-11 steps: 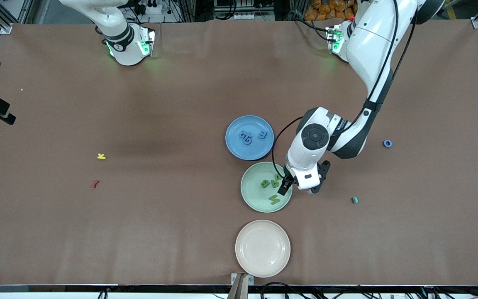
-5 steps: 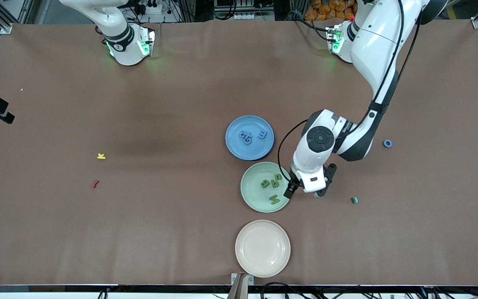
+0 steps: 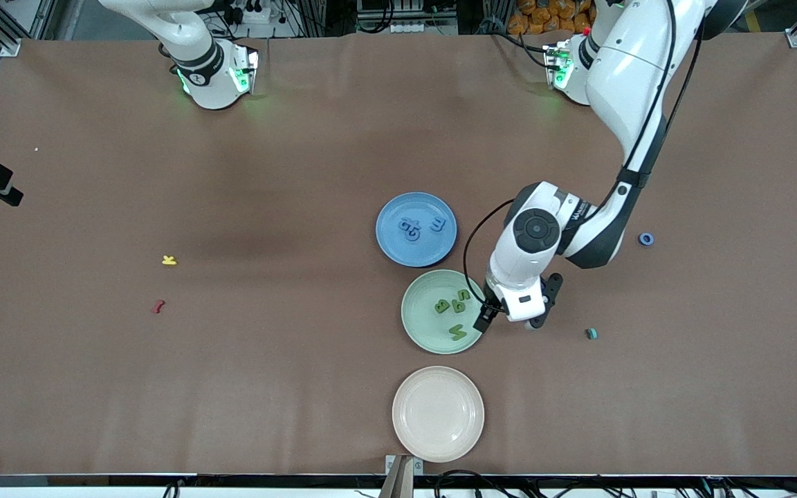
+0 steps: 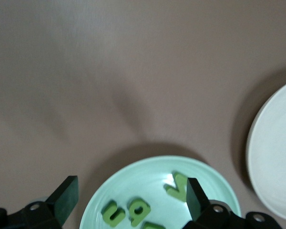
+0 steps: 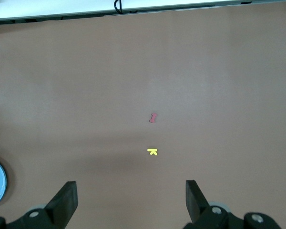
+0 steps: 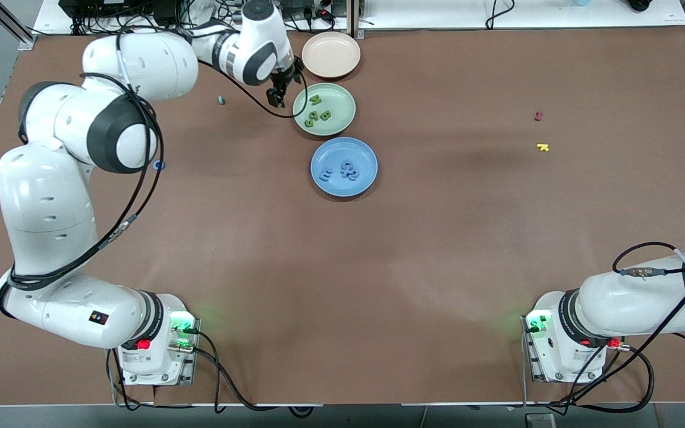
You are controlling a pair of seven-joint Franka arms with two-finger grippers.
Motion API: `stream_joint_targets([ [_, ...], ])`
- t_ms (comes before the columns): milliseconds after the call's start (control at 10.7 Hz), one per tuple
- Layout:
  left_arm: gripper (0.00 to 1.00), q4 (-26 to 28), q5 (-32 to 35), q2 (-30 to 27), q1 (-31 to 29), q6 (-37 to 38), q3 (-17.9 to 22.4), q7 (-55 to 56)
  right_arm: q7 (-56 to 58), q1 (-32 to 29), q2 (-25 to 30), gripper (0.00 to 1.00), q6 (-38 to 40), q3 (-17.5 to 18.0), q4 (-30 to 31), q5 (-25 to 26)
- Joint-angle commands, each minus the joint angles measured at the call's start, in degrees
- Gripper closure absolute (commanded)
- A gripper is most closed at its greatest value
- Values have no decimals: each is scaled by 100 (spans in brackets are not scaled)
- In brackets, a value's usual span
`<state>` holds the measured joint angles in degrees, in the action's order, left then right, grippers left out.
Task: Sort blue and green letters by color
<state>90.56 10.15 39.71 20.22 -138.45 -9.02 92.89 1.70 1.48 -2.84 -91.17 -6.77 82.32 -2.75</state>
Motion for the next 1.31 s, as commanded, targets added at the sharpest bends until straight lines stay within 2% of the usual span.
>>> stream_joint_targets([
  [0, 0, 58, 127, -252, -264, 20, -21, -254, 50, -34, 108, 0, -6, -8, 73, -7],
  [560, 0, 102, 154, -498, -430, 99, -38, -359, 49, -25, 99, 0, -24, 0, 73, -15],
  [1214, 0, 102, 92, -955, -975, 1056, -74, -1930, 32, -17, 117, 0, 2, 27, 65, -15],
])
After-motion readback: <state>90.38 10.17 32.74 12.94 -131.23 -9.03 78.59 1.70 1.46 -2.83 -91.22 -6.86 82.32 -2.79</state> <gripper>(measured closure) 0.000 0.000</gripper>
